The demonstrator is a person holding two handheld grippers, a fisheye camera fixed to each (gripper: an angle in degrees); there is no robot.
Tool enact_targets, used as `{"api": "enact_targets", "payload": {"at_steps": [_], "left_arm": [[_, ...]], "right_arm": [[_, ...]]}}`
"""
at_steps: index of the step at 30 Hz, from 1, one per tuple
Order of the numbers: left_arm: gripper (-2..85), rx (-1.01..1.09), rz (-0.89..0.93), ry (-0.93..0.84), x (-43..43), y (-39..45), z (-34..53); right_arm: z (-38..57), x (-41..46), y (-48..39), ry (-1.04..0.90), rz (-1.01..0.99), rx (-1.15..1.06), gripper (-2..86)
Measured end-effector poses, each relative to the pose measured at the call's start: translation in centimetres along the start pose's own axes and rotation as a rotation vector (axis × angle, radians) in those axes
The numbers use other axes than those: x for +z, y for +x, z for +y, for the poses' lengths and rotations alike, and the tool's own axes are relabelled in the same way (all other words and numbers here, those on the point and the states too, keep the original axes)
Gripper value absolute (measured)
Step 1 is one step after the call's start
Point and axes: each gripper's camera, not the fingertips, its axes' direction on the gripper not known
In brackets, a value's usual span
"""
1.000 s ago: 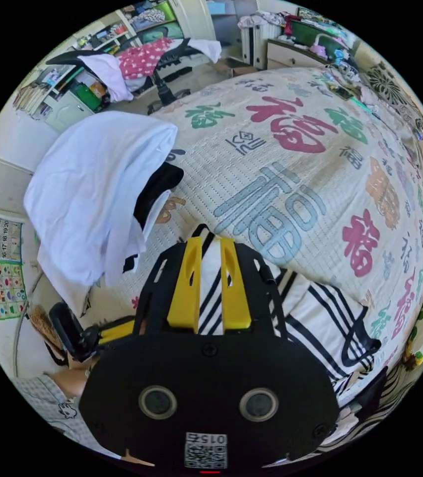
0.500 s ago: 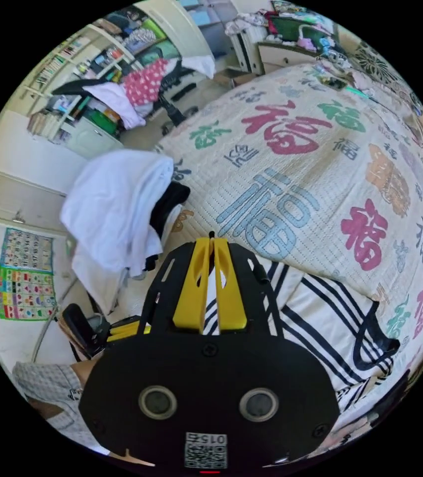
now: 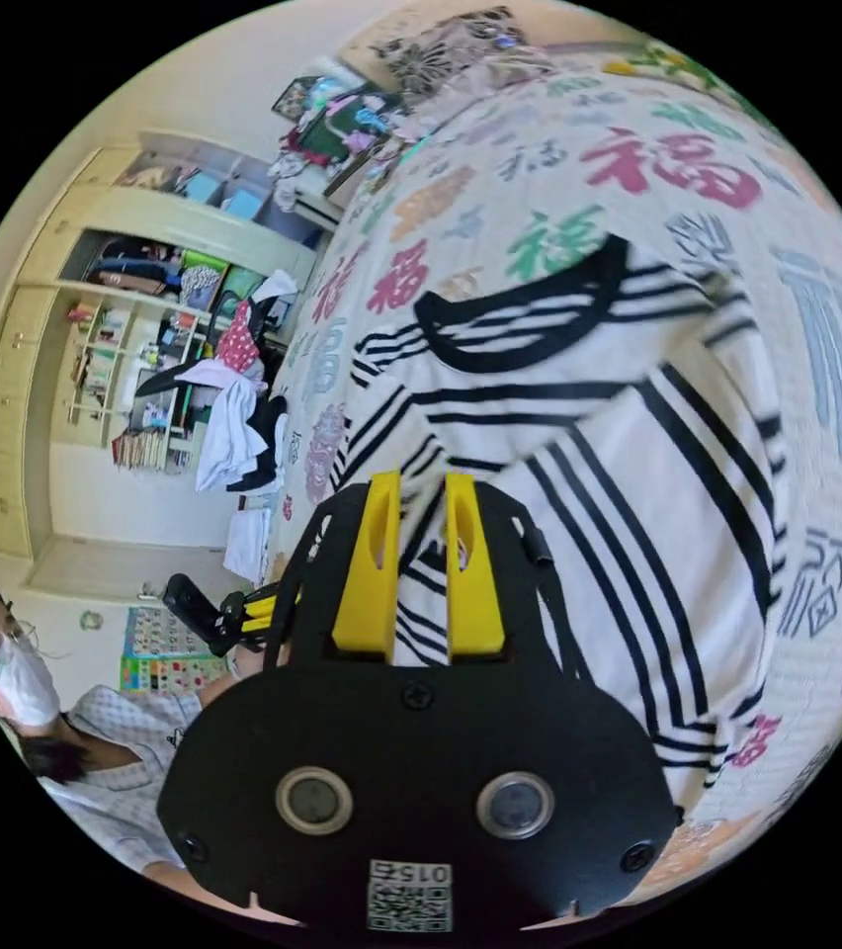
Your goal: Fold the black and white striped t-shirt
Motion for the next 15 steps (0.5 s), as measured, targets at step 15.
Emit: {"api": "enact_targets", "payload": {"at_steps": [15], "left_arm": [[1.4, 0.042, -0.251, -0.139, 5.5, 3.7, -3.6]], "right_arm": [[-0.8, 2.5, -2.4, -0.143, 0.191, -0.144, 5.2]]}}
